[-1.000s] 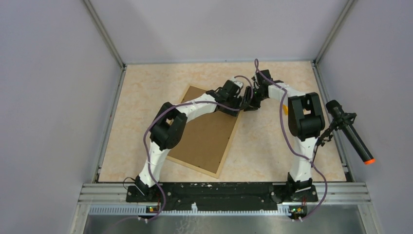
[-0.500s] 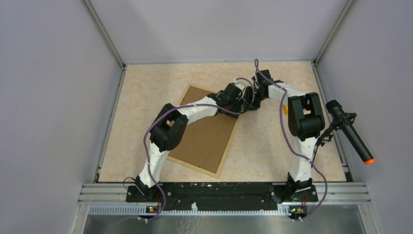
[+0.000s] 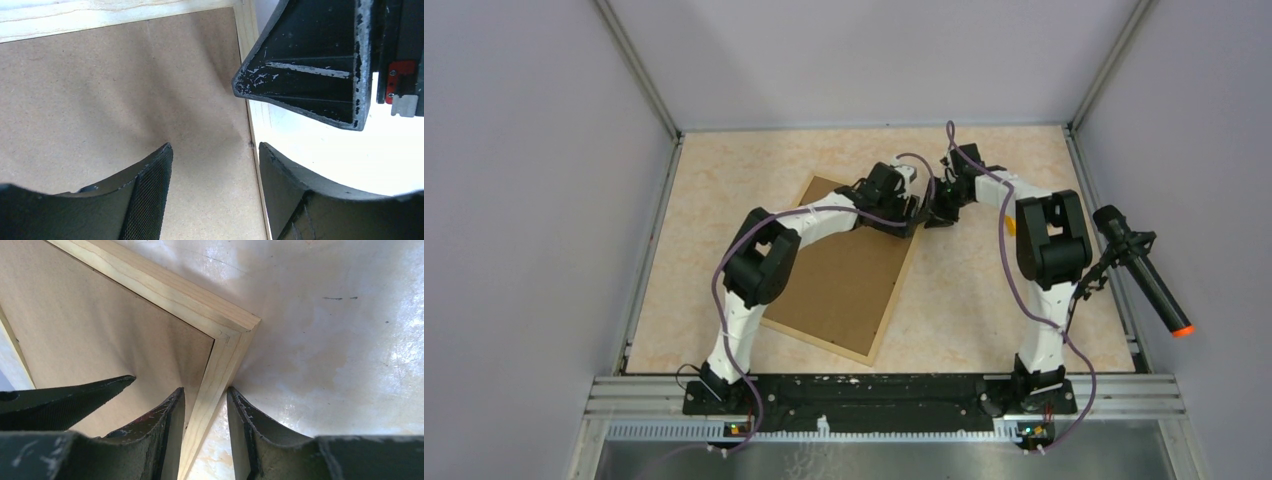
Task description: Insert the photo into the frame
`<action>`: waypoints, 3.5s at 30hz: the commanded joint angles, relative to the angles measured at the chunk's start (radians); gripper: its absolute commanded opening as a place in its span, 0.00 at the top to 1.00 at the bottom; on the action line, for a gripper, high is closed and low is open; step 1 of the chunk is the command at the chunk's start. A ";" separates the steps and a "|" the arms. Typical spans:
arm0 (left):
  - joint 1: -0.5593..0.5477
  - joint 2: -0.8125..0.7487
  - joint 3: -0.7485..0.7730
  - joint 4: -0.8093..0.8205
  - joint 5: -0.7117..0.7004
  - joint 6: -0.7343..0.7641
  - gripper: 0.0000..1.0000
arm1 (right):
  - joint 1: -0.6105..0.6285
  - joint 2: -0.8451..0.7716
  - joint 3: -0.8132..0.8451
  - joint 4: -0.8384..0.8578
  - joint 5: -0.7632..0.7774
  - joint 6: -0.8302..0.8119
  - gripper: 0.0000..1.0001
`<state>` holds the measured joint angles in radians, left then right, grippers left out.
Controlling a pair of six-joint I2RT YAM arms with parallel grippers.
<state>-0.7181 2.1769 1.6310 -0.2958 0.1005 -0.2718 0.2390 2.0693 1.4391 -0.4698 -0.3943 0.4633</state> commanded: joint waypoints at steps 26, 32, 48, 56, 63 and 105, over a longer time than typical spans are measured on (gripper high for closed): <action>-0.028 0.066 -0.079 -0.115 -0.004 -0.058 0.32 | 0.010 0.049 -0.048 -0.007 0.009 -0.051 0.63; -0.052 0.069 -0.112 -0.087 -0.042 -0.070 0.36 | 0.010 0.059 -0.049 -0.008 0.005 -0.040 0.63; -0.079 0.052 -0.185 -0.069 -0.072 -0.054 0.33 | 0.010 0.052 -0.058 -0.001 -0.002 -0.035 0.64; -0.094 0.042 -0.231 -0.051 -0.088 -0.054 0.32 | 0.010 0.051 -0.062 -0.003 0.002 -0.037 0.64; -0.104 0.036 -0.269 -0.039 -0.091 -0.047 0.31 | 0.010 0.051 -0.063 -0.005 0.003 -0.037 0.64; -0.098 0.040 -0.296 -0.080 -0.188 0.028 0.38 | 0.010 0.050 -0.062 -0.012 0.002 -0.040 0.65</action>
<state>-0.8112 2.0933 1.4006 -0.0418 -0.1276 -0.2264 0.2279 2.0670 1.4200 -0.4438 -0.4290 0.4458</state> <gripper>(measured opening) 0.640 0.348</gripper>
